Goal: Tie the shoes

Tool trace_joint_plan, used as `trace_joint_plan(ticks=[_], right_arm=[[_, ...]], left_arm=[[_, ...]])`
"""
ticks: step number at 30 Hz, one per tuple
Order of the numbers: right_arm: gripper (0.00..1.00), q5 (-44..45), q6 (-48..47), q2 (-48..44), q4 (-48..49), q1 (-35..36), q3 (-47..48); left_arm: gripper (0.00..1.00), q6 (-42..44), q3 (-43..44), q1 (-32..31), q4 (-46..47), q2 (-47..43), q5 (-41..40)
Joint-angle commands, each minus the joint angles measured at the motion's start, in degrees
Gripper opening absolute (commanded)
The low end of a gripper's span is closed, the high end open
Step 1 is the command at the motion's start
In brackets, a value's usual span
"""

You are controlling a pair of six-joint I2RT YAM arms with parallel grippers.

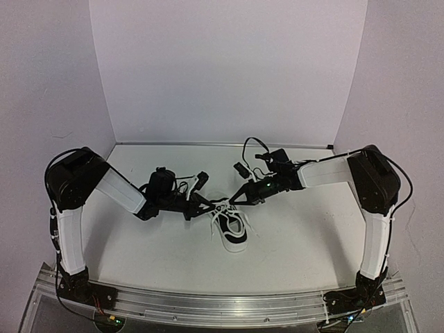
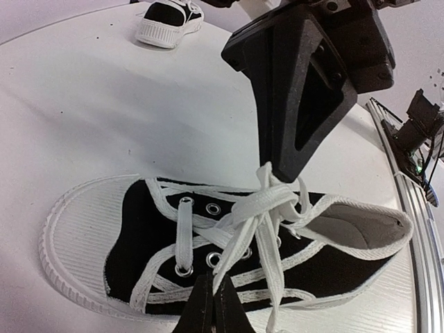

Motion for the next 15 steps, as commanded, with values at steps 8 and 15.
trace_joint_plan(ticks=[8, 15], right_arm=[[0.00, 0.08, -1.77, -4.74, 1.38, -2.14, -3.55], [0.00, 0.30, -2.09, -5.59, 1.28, -2.85, -4.82]], left_arm=[[0.00, 4.59, -1.44, 0.47, -5.20, -5.59, -4.58], [0.00, 5.01, -1.90, 0.76, -5.72, -6.17, -5.32]])
